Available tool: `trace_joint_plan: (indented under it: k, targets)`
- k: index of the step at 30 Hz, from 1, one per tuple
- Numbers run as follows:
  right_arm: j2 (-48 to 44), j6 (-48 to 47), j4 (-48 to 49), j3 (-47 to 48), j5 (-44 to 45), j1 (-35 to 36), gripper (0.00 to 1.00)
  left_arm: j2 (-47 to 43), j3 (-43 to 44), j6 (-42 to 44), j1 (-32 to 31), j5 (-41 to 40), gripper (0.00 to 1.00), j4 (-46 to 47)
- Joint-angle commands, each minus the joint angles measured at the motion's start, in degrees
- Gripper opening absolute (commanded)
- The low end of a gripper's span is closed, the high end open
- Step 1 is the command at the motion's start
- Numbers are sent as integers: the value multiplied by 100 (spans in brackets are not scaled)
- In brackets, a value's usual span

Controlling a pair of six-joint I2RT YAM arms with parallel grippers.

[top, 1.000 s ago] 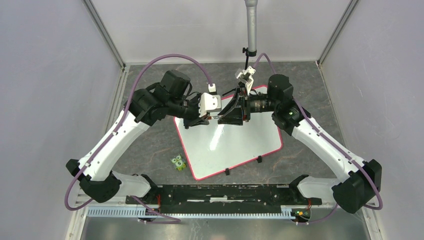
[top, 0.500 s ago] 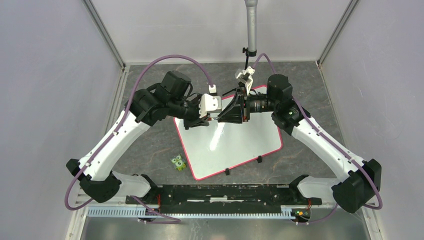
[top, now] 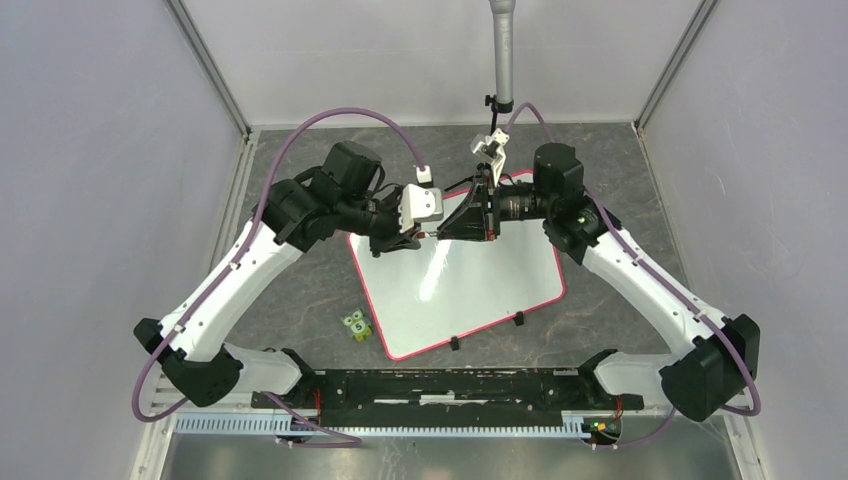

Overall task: Write a sentence on the whiteboard
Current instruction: Open the whiteboard marker from the pen cap, then put down the pen cap at the corner of the board.

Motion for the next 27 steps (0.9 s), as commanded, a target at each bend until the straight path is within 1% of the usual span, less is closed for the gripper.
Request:
trace_joint_plan:
  k: [1,3,8,10,12,13,15,19,21,24,27]
  targets:
    - [25,-340,-270,413,-89,-381,0,-331,-194,-343,471,276,2,28]
    - [13,-448,-416,451,-220,-551,0,-451,-284,-265,679,322,2,-39]
    - [12,-870,-976,667,-664,-1256,0,-739,-544,-50,1303,272,2,-353]
    - [21,-1284,-1375,823,-752,-1400,0,-847,-595,-128,1676,274,2,-401]
    - [39,-1969,-2103,1045,-675,-1410,0,-965,-721,-269,2165,266,2,-389]
    - [37,-2237,-2316,1121,-618,-1412,0,-1016,-814,-362,2381,179,2,-369]
    - [45,-2799,-2814,1274,-453,-1406,0,-1040,-1015,-437,3028,184,2,-379]
    - [45,-3528,-3484,1488,-44,-1404,0,-928,-1607,-305,4852,427,2,-317]
    - [49,-3825,-3709,1541,144,-1400,0,-842,-2025,-127,5431,294,2,-184]
    - [41,-4148,-3976,1537,404,-1379,0,-615,-2727,-3,6011,-88,2,250]
    - [38,-4402,-4157,1457,640,-1264,0,-241,-3281,104,6171,-513,2,715]
